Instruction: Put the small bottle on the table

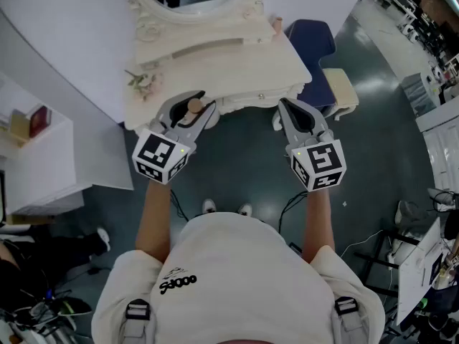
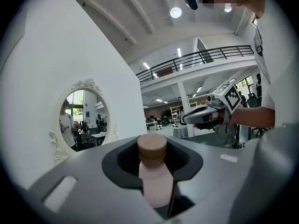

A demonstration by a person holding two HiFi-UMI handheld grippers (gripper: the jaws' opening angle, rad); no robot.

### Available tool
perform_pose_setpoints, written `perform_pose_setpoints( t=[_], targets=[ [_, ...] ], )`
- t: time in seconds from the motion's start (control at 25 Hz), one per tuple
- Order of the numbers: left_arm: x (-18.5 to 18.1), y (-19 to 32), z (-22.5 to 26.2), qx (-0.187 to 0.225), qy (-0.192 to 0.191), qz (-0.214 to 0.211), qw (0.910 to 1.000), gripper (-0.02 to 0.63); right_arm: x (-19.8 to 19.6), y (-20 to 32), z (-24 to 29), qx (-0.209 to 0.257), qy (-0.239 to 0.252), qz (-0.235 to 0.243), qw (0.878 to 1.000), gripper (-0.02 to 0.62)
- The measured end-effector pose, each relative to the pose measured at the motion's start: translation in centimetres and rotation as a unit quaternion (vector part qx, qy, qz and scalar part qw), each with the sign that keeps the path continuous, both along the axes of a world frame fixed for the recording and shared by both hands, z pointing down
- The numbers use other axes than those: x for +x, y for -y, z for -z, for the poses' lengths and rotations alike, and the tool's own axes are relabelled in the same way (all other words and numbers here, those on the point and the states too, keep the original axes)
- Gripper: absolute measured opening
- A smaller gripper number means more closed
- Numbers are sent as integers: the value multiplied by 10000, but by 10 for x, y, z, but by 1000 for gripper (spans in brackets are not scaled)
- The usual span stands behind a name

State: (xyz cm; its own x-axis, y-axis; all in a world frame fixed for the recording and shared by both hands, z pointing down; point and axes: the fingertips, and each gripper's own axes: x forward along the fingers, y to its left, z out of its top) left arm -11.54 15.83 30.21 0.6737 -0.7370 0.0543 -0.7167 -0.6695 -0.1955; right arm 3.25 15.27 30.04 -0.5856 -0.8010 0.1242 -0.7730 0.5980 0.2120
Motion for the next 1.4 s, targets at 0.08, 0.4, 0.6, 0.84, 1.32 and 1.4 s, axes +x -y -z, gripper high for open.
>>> perform_pose_setpoints(
  t=[0.08,0.4,0.6,0.84,1.32,1.4],
  targets=[
    [4,-2,1,15,-13,23,10000,135,2,0,1,9,0,27,10000,2],
    [22,-1,4,35,-6,166,9999,135,19,1,4,83,-27,166,9998,2],
    [38,0,1,26,-24,376,9993,135,39,4,0,55,31,234,9997,2],
    [50,8,-6,-46,-41,547,9985,135,58,19,-2,60,284,204,9994,2],
    [40,113,-18,-42,-10,465,9989,135,41,114,-17,-41,252,461,9986,2],
    [33,141,-18,-50,17,477,9988,135,35,138,-15,-39,253,457,9986,2]
  ],
)
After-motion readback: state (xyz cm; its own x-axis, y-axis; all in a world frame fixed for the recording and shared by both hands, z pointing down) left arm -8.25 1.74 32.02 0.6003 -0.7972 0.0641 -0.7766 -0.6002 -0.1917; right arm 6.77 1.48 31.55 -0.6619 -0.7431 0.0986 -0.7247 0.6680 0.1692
